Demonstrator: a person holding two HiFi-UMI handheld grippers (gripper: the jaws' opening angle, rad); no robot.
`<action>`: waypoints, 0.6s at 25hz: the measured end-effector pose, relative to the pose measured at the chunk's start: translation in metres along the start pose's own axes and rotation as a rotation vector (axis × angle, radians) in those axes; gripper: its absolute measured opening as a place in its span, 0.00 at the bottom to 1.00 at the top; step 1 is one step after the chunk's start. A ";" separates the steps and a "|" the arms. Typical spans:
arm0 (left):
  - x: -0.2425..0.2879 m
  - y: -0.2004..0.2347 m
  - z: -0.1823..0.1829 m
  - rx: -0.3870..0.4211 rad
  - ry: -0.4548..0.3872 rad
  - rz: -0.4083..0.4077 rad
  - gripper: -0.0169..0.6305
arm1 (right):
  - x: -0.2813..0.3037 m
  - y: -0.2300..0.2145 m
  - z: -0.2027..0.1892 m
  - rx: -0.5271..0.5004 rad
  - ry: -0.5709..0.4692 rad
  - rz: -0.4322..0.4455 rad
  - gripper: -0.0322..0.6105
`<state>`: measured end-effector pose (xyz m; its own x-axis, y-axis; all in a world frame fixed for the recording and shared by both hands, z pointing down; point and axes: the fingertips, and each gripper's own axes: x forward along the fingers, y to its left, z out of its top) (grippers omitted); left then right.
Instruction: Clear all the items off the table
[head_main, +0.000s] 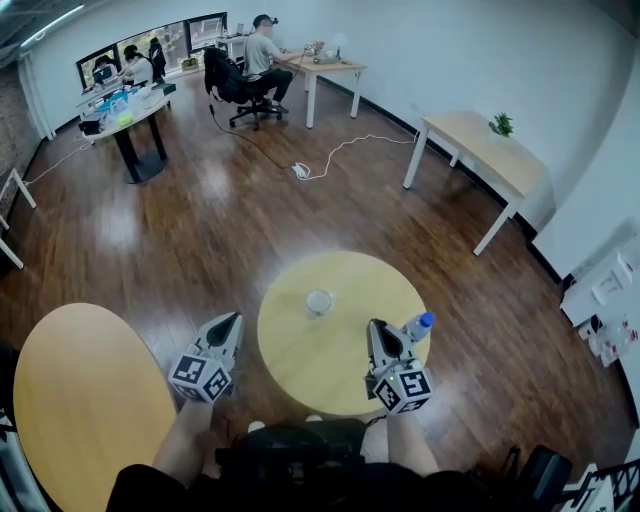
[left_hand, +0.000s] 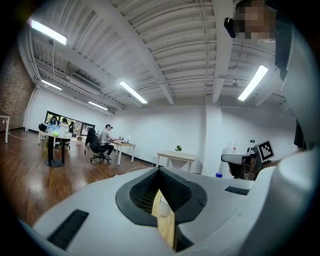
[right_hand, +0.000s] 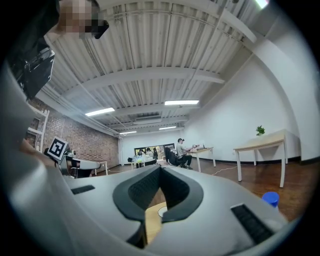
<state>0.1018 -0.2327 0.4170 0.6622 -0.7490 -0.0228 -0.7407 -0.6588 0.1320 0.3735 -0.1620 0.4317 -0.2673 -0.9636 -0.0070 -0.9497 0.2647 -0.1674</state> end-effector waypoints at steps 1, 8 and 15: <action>-0.006 0.004 -0.002 -0.005 0.002 0.001 0.02 | 0.001 0.005 -0.003 0.007 0.000 -0.005 0.05; -0.017 0.027 0.004 -0.027 -0.013 -0.023 0.02 | 0.005 0.018 0.008 0.015 -0.050 -0.067 0.05; -0.009 0.034 0.008 -0.043 -0.027 -0.055 0.02 | 0.006 0.023 0.015 0.002 -0.055 -0.096 0.06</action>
<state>0.0697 -0.2483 0.4132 0.6981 -0.7136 -0.0577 -0.6971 -0.6959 0.1726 0.3529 -0.1626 0.4132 -0.1652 -0.9852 -0.0449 -0.9702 0.1706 -0.1721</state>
